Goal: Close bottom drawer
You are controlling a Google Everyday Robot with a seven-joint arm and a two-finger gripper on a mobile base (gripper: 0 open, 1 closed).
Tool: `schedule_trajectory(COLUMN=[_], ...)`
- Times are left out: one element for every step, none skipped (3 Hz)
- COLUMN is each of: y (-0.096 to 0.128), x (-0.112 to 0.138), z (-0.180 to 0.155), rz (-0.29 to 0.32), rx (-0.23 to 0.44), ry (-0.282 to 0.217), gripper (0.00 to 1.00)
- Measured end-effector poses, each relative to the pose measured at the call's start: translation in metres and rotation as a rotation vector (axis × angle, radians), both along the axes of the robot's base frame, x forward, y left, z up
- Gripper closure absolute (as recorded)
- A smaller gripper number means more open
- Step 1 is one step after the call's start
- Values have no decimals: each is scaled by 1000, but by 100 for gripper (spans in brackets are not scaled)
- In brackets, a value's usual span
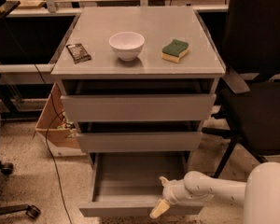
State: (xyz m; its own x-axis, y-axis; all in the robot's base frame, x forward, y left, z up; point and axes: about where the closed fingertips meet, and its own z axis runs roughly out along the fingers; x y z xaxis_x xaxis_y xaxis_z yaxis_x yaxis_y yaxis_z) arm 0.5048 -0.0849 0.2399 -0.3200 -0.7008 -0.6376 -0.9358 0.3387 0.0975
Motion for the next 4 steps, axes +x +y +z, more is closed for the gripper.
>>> schedule_trajectory(y=[-9, -16, -15, -13], x=[18, 30, 41, 45], z=[-36, -54, -68, -65], rz=[-21, -34, -26, -22], rx=[-19, -28, -38, -39], ry=[-13, -30, -52, -60], gripper=[0, 0, 19, 50])
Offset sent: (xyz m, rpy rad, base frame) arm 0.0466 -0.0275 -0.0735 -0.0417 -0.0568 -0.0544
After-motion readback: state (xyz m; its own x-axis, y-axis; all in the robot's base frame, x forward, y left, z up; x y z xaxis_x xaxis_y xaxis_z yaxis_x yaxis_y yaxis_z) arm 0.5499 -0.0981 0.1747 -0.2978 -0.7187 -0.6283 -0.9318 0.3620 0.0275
